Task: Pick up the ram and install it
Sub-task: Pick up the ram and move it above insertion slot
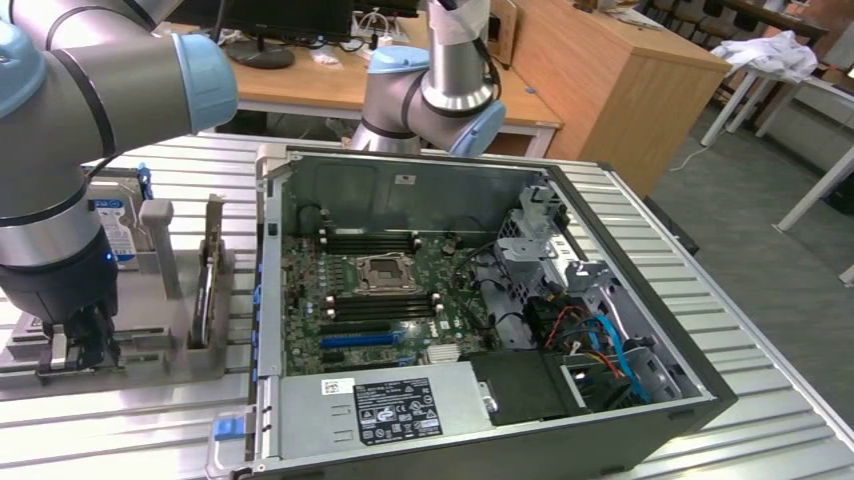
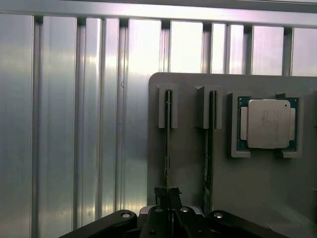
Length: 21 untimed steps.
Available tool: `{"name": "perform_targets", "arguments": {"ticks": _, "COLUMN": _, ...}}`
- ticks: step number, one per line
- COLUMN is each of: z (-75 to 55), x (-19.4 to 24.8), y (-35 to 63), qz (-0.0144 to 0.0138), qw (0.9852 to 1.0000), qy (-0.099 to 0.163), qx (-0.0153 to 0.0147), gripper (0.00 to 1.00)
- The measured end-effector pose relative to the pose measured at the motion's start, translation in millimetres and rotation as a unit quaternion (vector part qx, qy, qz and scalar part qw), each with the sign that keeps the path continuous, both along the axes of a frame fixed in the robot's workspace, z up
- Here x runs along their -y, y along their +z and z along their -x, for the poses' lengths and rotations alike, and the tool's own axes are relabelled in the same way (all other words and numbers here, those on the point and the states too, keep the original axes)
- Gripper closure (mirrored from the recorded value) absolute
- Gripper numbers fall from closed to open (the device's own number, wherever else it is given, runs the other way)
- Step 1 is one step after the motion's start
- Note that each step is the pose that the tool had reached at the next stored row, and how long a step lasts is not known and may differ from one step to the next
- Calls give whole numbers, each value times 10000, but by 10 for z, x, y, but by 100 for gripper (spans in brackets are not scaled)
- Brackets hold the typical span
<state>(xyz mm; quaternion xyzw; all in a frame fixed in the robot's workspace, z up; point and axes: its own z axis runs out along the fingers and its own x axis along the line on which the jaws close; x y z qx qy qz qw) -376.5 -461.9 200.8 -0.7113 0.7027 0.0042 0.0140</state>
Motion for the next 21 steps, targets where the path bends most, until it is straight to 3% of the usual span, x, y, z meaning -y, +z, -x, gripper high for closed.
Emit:
{"name": "perform_targets", "arguments": {"ticks": 5, "z": 0, "x": 0, "y": 12, "qz": 0, "qw": 10000, "qy": 0, "qx": 0, "gripper": 89}}
{"name": "perform_targets", "arguments": {"ticks": 10, "z": -2, "x": 0, "y": 89, "qz": 0, "qw": 10000, "qy": 0, "qx": 0, "gripper": 89}}
{"name": "perform_targets", "arguments": {"ticks": 21, "z": -11, "x": 0, "y": 417, "qz": 0, "qw": 10000, "qy": 0, "qx": 0, "gripper": 89}}
